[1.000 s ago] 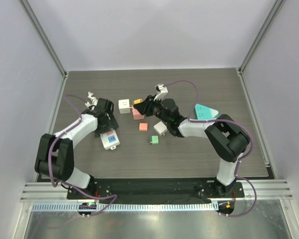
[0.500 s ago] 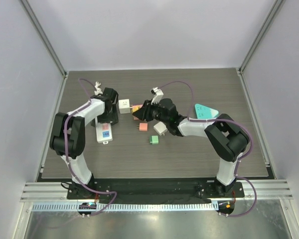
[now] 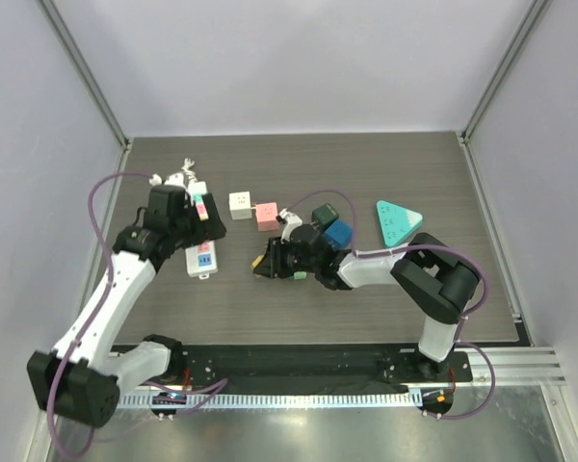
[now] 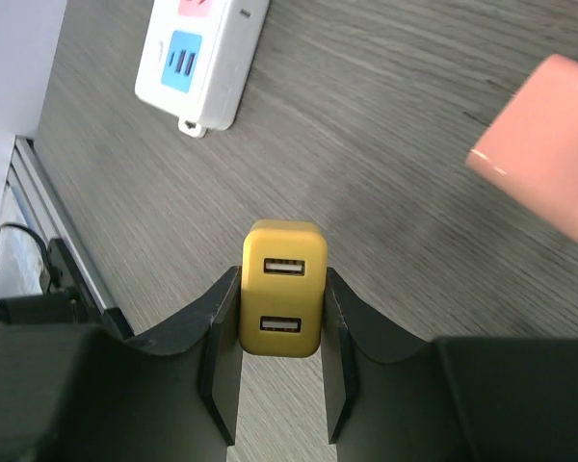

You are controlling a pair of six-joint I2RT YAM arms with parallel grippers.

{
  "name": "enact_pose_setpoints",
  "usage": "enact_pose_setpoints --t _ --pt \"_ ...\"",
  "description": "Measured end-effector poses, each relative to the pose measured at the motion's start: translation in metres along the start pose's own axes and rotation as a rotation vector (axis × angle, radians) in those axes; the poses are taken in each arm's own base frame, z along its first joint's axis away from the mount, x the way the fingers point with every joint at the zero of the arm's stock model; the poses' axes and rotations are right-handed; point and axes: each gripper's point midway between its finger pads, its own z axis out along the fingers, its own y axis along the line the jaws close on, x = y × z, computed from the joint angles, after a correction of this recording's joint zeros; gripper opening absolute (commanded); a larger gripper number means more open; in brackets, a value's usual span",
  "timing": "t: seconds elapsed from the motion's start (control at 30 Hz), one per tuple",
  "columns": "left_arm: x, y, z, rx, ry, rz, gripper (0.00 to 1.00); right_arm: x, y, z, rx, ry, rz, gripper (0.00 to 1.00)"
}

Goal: Pull the plug off the socket

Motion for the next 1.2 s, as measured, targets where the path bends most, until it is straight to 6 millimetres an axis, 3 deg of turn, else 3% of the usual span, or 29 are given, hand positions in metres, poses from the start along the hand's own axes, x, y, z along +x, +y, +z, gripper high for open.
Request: enact_pose_setpoints --t 0.27,0.4,0.57,0.6,0.67,0.7,0.87,1.0,1.2 --pt "0.111 -0.031 -0.018 0.264 0.171 -0.003 1.0 0.003 -0.016 0.006 0.059 -0.007 0.091 0.38" --pt "0.137 -0.04 -0.029 0.353 0.195 -0.021 1.0 0.014 -0.028 0.01 0.099 0.019 0.129 0.59" --pt "0.143 -0.057 -0.041 0.442 0.195 -0.036 1.0 0.005 -0.024 0.012 0.097 -0.012 0.133 0.75" --pt "0.143 -0.059 -0.042 0.457 0.187 -0.042 1.0 0.003 -0.024 0.012 0.102 -0.019 0.132 0.85" --pt "0.142 -0.062 -0.045 0.482 0.168 -0.066 1.0 -0.001 -0.022 0.01 0.106 -0.032 0.124 0.89" --pt "0.142 -0.062 -0.045 0.495 0.155 -0.08 1.0 -0.002 -0.024 0.008 0.125 -0.035 0.118 0.97" --pt "0.145 -0.065 -0.047 0.569 0.093 -0.142 1.0 -0.01 -0.029 -0.012 0.205 -0.058 0.09 1.0" --pt "0.147 -0.067 -0.045 0.612 0.061 -0.183 1.0 -0.024 -0.026 -0.048 0.244 -0.121 0.077 1.0" --pt "0.148 -0.069 -0.041 0.658 0.021 -0.214 1.0 -0.041 -0.022 -0.124 0.266 -0.282 0.086 1.0"
